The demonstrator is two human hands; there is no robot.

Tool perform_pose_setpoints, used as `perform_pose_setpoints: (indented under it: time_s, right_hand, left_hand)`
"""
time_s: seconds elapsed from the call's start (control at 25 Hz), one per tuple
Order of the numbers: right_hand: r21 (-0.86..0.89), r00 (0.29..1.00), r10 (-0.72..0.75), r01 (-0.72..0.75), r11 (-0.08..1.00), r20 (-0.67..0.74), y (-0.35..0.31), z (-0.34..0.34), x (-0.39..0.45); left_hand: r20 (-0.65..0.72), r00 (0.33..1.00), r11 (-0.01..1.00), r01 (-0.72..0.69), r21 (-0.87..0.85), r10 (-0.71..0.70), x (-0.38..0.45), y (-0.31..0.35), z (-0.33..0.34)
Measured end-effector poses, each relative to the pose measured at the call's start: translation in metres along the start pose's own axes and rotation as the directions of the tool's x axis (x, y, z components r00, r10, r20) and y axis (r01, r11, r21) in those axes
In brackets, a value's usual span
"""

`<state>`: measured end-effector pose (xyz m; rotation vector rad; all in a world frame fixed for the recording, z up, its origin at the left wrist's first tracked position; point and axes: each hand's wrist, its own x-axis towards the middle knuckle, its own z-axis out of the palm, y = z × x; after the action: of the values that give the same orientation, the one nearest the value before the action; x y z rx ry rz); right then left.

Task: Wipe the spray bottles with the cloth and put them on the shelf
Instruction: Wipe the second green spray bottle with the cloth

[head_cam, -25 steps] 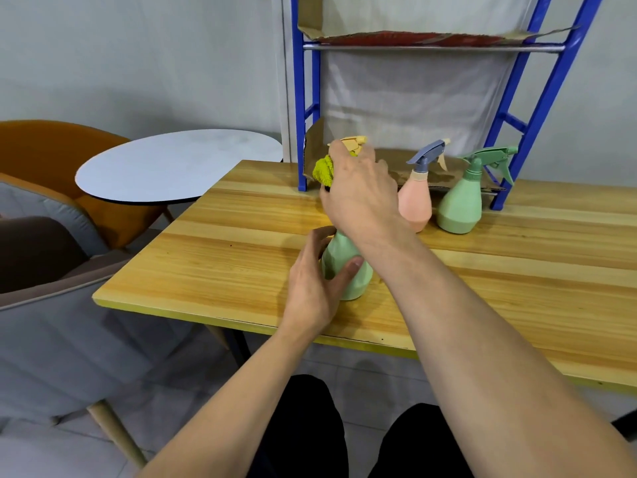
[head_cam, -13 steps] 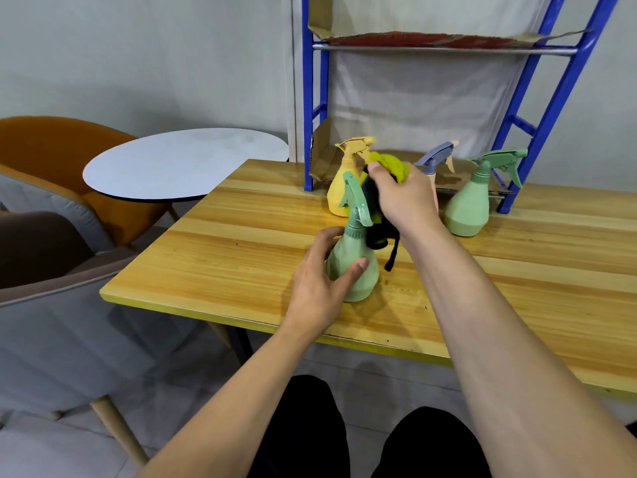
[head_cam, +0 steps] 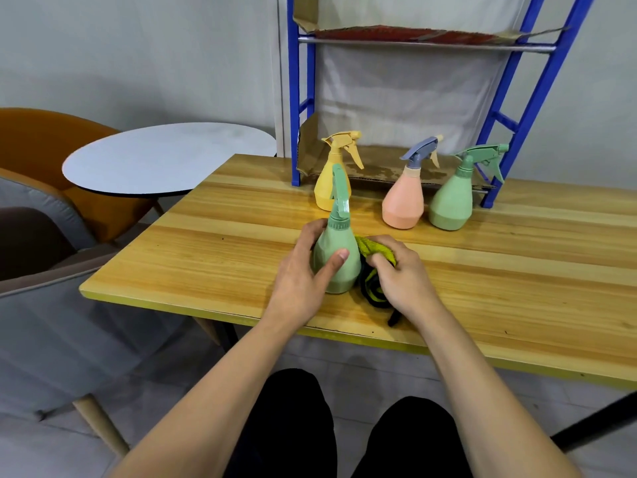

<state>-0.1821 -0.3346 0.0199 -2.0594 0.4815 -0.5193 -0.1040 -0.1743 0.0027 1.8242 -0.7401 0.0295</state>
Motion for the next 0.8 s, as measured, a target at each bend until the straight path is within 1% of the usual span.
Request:
perform_pose_setpoints:
  time_s: [0.08,0.2,0.28,0.36,0.4,0.44,0.52,0.56,0.6,0.64,0.68,0.72,0.8]
  right_hand:
    - [-0.070,1.000,-0.025,0.024,0.997,-0.012,0.002,0.001,-0.002]
    - [-0.237,0.993,-0.116,0.108,0.966,-0.022,0.007,0.005,-0.013]
    - [-0.370,0.986,-0.167,0.147,0.917,-0.021,0.012,0.010,-0.021]
    - [-0.447,0.982,-0.185,0.152,0.882,-0.031,0.013,0.015,-0.025]
    - [-0.461,0.981,-0.187,0.144,0.876,-0.048,0.012,0.016,-0.024]
    - [-0.468,0.980,-0.190,0.137,0.873,-0.067,0.010,0.017,-0.024]
    - [-0.492,0.975,-0.203,0.132,0.861,-0.093,0.012,0.020,-0.024]
    - [-0.504,0.971,-0.216,0.138,0.853,-0.099,0.014,0.021,-0.025]
    - [-0.512,0.968,-0.226,0.142,0.847,-0.105,0.015,0.023,-0.025]
    - [-0.520,0.968,-0.226,0.137,0.843,-0.113,0.014,0.025,-0.025]
    - [-0.533,0.968,-0.218,0.120,0.838,-0.124,0.012,0.027,-0.024]
    - [-0.556,0.968,-0.206,0.096,0.826,-0.140,0.010,0.029,-0.024]
    - [-0.610,0.963,-0.207,0.060,0.790,-0.174,0.005,0.035,-0.027]
  left_hand:
    - [-0.022,1.000,1.000,-0.007,-0.008,0.006,0.000,0.000,0.003]
    - [-0.117,0.993,1.000,-0.027,0.014,0.028,0.000,-0.002,0.006]
    - [-0.206,0.978,0.998,0.027,0.057,-0.015,0.002,-0.001,0.009]
    - [-0.260,0.961,0.984,0.125,0.125,-0.089,0.005,0.006,0.010]
    - [-0.247,0.960,0.969,0.178,0.172,-0.133,0.009,0.010,0.007]
    - [-0.196,0.964,0.954,0.219,0.207,-0.178,0.013,0.011,0.000]
    - [0.002,0.969,0.953,0.242,0.183,-0.246,0.022,0.007,-0.021]
    - [0.120,0.959,0.959,0.236,0.156,-0.255,0.023,0.004,-0.033]
    - [0.215,0.949,0.967,0.203,0.152,-0.232,0.022,0.001,-0.042]
    - [0.262,0.946,0.977,0.153,0.151,-0.189,0.021,-0.002,-0.047]
    - [0.252,0.956,0.982,0.116,0.151,-0.152,0.020,-0.005,-0.048]
    - [0.205,0.969,0.982,0.107,0.156,-0.138,0.020,-0.006,-0.043]
    - [0.046,0.985,0.972,0.155,0.177,-0.165,0.019,0.000,-0.028]
